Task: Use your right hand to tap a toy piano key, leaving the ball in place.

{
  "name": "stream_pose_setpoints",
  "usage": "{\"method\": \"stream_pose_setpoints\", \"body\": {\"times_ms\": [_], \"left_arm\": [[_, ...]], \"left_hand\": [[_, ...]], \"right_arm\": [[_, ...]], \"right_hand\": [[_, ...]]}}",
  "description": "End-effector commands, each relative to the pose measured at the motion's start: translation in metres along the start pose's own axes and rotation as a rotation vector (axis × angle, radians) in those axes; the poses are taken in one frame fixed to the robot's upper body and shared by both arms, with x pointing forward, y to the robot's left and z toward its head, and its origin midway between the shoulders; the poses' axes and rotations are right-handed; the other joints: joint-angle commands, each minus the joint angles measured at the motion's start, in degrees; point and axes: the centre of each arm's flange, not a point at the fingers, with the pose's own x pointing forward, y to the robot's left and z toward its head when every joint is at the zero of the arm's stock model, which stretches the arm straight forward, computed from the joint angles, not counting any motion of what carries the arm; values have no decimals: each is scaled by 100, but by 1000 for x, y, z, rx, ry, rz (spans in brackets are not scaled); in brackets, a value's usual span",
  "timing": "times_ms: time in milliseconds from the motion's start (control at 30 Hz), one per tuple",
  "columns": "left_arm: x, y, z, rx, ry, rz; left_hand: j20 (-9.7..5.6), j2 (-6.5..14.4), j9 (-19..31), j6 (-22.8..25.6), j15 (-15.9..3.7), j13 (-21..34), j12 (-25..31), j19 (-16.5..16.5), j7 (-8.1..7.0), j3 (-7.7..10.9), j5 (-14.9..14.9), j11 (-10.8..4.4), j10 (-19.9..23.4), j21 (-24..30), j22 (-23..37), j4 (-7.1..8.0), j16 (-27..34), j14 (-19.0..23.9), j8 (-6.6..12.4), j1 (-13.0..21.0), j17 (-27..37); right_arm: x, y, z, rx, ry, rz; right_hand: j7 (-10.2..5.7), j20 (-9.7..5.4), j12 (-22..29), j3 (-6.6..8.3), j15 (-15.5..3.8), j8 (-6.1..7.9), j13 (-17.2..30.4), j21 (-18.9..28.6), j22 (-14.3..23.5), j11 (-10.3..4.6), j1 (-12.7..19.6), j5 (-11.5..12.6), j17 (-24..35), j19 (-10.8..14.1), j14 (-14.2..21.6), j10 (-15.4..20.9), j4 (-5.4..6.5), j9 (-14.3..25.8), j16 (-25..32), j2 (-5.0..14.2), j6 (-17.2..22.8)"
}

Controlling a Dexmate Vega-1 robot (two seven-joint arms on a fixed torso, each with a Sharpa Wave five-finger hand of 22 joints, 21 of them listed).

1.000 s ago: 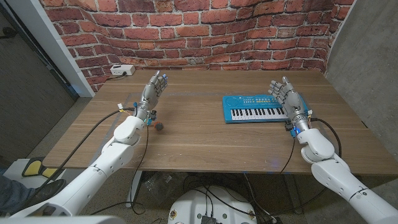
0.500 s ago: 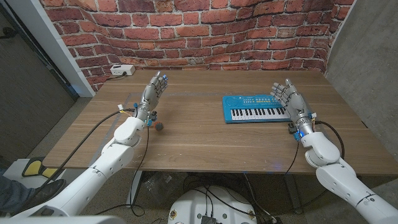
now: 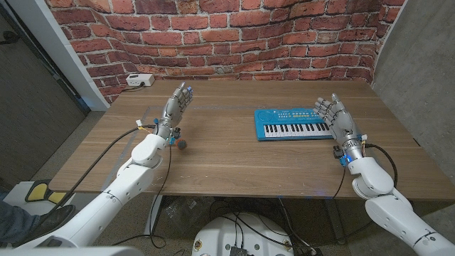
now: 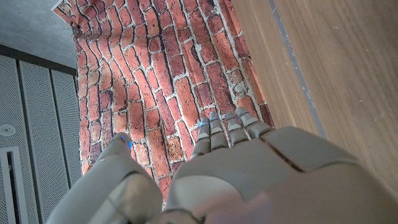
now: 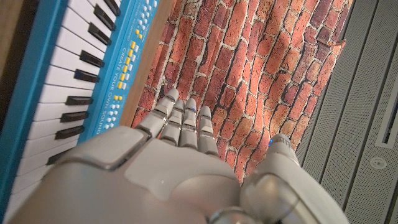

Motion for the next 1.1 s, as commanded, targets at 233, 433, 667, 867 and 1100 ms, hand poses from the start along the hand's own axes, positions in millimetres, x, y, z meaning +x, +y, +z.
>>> {"method": "stream_pose_setpoints", "body": {"times_ms": [233, 433, 667, 867, 1100], "left_arm": [[4, -10, 4, 15, -3, -23], [2, -9, 3, 6, -8, -17], [4, -8, 5, 12, -11, -20], [4, -7, 7, 19, -13, -17], [2, -5, 8, 20, -16, -12]], "left_hand": [[47, -26, 13, 54, -20, 7, -22, 22, -10, 13, -17, 9, 59, -15, 11, -33, -25, 49, -31, 39, 11], [48, -21, 13, 62, -24, 8, -29, 23, -10, 10, -20, 9, 63, -18, 12, -34, -29, 53, -36, 44, 12], [49, -16, 14, 67, -30, 8, -36, 25, -10, 6, -23, 7, 66, -23, 12, -34, -33, 60, -44, 50, 12], [50, -13, 14, 69, -27, 8, -41, 28, -12, 3, -25, 7, 71, -25, 12, -35, -37, 62, -51, 54, 12], [47, -8, 14, 88, -31, 8, -47, 31, -5, -1, -27, -13, 82, -29, 12, -36, -41, 66, -53, 60, 13]], "right_arm": [[-18, 2, -1, -8, 5, -21], [-19, 5, 2, -19, 6, -7], [-20, 7, 3, -84, 3, -22], [-22, 8, 4, -140, 19, -15], [-24, 9, 5, -182, 7, -41]], "right_hand": [[-29, 12, 23, -23, 12, -1, 12, 33, 19, -15, 4, 33, 26, 100, 100, 72, 3, 28, 31, -41, 66], [-43, 10, 27, -23, 15, -1, 12, 34, 19, -17, 8, 35, 26, 121, 126, 101, 0, 29, 30, -39, 81], [-51, 6, 28, -24, 9, -6, 12, 34, 19, -26, 13, 36, 26, 145, 154, 123, -4, 29, 29, -36, 86], [-105, 6, 6, -26, 7, -24, 12, 24, 19, -30, 15, 37, 26, 147, 157, 92, -6, 30, 15, -33, 60], [-142, 9, -6, -31, 16, -31, 13, 7, 20, -36, 12, 38, 28, 129, 134, 82, -5, 31, -4, -31, 58]]}}
